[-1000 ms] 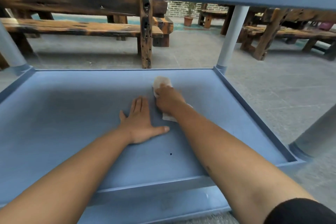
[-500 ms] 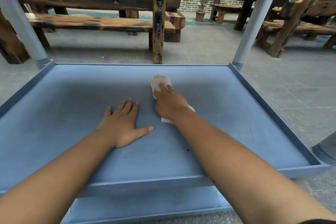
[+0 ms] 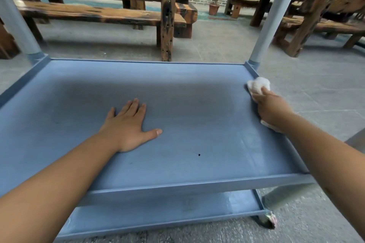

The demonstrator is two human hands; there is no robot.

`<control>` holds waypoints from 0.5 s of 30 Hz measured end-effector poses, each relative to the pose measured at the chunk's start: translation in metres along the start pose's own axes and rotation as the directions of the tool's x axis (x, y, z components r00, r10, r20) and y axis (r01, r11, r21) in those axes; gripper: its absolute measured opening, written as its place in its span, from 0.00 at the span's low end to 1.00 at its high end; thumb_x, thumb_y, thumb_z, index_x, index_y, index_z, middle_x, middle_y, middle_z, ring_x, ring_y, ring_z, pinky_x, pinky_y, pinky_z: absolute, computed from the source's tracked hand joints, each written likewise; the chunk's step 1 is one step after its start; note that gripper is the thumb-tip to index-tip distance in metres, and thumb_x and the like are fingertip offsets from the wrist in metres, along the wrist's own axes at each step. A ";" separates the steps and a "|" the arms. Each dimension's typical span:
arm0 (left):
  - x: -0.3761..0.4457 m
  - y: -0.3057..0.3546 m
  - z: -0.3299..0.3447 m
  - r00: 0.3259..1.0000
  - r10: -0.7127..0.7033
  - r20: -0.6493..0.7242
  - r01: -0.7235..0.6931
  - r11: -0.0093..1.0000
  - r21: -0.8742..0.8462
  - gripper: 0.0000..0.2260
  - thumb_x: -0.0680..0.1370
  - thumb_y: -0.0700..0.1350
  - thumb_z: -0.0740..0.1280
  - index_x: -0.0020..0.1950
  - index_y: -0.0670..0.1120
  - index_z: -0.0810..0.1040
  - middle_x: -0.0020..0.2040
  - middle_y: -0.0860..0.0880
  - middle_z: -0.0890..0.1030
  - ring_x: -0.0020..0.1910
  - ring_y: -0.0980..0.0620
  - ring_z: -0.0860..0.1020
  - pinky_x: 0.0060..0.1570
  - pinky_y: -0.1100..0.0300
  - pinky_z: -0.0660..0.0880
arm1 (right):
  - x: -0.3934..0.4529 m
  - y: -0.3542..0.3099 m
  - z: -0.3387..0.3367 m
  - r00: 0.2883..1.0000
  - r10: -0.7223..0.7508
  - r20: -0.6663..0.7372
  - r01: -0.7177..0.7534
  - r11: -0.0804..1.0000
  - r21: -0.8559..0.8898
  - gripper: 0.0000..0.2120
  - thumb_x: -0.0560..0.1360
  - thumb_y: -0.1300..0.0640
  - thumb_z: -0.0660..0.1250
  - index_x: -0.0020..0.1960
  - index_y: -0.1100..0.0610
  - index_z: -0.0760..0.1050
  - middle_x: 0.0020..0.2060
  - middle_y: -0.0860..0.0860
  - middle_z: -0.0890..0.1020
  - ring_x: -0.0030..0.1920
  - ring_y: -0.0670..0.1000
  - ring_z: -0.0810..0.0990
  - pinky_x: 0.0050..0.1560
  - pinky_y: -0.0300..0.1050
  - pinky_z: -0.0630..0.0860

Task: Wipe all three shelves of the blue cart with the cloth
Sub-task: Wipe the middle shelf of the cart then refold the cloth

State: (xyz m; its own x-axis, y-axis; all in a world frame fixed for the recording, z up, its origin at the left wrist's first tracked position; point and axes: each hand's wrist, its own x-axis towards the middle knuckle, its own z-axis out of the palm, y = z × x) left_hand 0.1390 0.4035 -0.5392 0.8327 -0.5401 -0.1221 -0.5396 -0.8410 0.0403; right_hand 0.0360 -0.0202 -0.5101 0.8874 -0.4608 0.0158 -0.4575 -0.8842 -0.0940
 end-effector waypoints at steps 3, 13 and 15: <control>-0.001 0.001 0.000 1.000 0.001 -0.004 -0.001 1.000 -0.002 0.53 0.62 0.81 0.37 0.80 0.51 0.41 0.80 0.50 0.39 0.78 0.53 0.40 0.75 0.42 0.44 | -0.001 0.004 0.004 0.999 0.005 -0.034 -0.005 1.000 -0.010 0.24 0.75 0.61 0.59 0.69 0.48 0.72 0.76 0.55 0.59 0.72 0.61 0.64 0.68 0.56 0.66; -0.001 0.003 -0.003 1.000 -0.009 0.009 0.009 1.000 -0.005 0.50 0.66 0.79 0.42 0.80 0.51 0.42 0.80 0.49 0.40 0.78 0.52 0.41 0.74 0.41 0.44 | -0.008 -0.012 -0.003 0.996 0.043 -0.074 -0.044 0.999 -0.004 0.18 0.75 0.62 0.59 0.61 0.51 0.77 0.74 0.56 0.66 0.65 0.64 0.71 0.61 0.53 0.72; -0.002 0.003 -0.005 1.000 -0.008 0.007 0.008 1.000 -0.007 0.50 0.66 0.79 0.42 0.80 0.50 0.42 0.80 0.49 0.41 0.79 0.51 0.41 0.74 0.40 0.45 | -0.009 -0.022 -0.004 0.995 0.085 -0.049 -0.086 0.996 -0.005 0.21 0.76 0.61 0.58 0.67 0.53 0.72 0.71 0.58 0.69 0.64 0.64 0.72 0.58 0.51 0.73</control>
State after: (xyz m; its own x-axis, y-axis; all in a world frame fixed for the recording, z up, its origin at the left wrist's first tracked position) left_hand 0.1361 0.4022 -0.5343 0.8359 -0.5335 -0.1292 -0.5323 -0.8453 0.0462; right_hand 0.0375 0.0029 -0.5045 0.8412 -0.5379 0.0562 -0.5322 -0.8418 -0.0904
